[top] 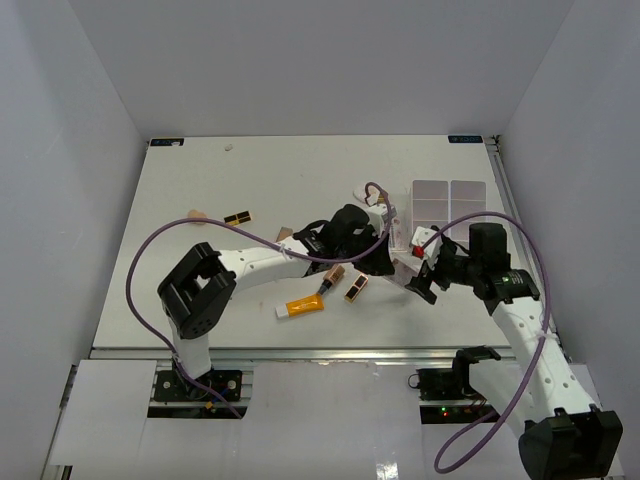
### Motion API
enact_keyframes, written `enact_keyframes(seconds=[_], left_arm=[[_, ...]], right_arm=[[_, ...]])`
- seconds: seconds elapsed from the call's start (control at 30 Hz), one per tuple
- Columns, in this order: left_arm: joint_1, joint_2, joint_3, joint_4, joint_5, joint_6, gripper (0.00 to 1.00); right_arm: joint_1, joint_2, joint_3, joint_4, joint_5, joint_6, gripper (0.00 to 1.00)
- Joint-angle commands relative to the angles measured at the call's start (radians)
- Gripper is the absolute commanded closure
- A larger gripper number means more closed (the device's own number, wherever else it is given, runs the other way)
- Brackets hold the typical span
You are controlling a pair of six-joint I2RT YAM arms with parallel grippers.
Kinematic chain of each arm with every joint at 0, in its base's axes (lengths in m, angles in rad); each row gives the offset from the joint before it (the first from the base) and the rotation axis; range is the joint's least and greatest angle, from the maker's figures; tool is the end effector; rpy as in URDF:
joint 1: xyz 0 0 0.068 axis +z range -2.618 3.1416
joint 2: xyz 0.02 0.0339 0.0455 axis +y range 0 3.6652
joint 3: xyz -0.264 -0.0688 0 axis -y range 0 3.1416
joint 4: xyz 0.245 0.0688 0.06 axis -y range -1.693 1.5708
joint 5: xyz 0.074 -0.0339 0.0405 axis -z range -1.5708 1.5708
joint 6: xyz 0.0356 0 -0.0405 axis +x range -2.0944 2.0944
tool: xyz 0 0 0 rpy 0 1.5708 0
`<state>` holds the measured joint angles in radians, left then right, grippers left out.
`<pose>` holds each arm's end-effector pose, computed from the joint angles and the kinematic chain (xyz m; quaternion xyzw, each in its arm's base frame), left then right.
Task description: Organize the makeup
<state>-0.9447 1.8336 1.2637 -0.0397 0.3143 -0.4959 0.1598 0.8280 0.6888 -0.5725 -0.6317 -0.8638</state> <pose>0.2347 -0.3433 0.2250 0.2654 0.8377 -0.4055 0.2517 0.1647 0.0478 0.2663 -0.5360 0.6901 0.1286 0.4690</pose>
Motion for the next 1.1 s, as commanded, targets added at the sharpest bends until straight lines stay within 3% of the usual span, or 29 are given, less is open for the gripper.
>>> enact_keyframes(seconds=[0.0, 0.2, 0.37, 0.73, 1.07], left_arm=[[0.0, -0.119, 0.09, -0.074, -0.11, 0.226, 1.0], [0.004, -0.147, 0.18, -0.079, -0.06, 0.49, 1.0], [0.015, -0.115, 0.281, -0.083, -0.027, 0.67, 1.0], [0.03, 0.074, 0.476, -0.086, 0.051, 0.956, 1.0], [0.083, 0.263, 0.729, -0.114, 0.009, 1.067, 1.0]], right_arm=[[-0.116, -0.049, 0.031, -0.04, -0.075, 0.017, 0.02], [-0.404, -0.072, 0.049, -0.037, -0.286, 0.059, 0.06], [-0.547, -0.061, 0.05, -0.074, -0.405, 0.04, 0.12], [-0.581, -0.06, 0.037, -0.093, -0.48, 0.019, 0.18], [-0.592, -0.049, 0.015, -0.109, -0.511, -0.009, 0.19]])
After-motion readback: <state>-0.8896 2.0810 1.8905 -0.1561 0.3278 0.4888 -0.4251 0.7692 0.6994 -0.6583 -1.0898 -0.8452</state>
